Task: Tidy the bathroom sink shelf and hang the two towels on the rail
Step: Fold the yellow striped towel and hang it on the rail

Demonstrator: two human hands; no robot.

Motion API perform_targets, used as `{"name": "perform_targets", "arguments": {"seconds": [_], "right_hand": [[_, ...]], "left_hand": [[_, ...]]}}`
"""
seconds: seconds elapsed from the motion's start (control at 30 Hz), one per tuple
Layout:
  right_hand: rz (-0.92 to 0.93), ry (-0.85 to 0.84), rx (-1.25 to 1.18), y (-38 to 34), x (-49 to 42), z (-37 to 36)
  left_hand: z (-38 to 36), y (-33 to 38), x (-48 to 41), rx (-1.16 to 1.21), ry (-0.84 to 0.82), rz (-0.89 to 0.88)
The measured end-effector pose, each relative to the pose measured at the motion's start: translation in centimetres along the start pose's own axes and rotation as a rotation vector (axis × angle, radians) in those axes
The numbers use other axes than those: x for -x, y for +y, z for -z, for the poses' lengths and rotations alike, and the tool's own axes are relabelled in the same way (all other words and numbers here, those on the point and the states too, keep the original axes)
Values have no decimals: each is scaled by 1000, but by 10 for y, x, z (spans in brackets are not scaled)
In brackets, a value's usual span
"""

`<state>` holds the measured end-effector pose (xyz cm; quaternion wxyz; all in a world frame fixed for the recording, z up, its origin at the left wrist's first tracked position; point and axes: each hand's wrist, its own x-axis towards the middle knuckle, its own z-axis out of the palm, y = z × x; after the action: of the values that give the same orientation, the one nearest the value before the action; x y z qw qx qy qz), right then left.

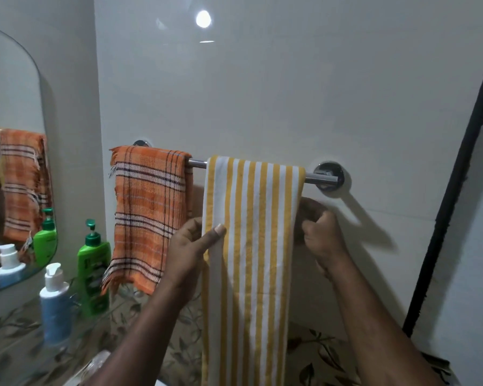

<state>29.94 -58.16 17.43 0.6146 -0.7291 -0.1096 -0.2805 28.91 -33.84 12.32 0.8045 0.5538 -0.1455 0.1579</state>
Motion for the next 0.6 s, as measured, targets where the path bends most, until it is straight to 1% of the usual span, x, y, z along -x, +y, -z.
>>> {"name": "perform_targets", "arguments": {"seconds": [0.1,0.17,0.23,0.37,0.47,0.53,0.6], "right_hand": [[-4,-40,-15,-2,-2,-3],[11,-67,80,-5,-2,-7],[50,-41,170,-4,-1,-11],[92,3,245,15,8,-7],[42,20,238,36,22,-4],[0,44,161,47,33,-3],[-72,44,182,55,42,0]], "left_hand": [[4,7,-2,-32,-26,37],[6,12,-5,-72,-39,43],[8,15,-8,-101,-40,45],[6,19,-8,-127,-78,3],[5,18,-2,-153,-175,12],[7,11,4,-234,-237,46],[10,0,9,-277,-272,109]]}}
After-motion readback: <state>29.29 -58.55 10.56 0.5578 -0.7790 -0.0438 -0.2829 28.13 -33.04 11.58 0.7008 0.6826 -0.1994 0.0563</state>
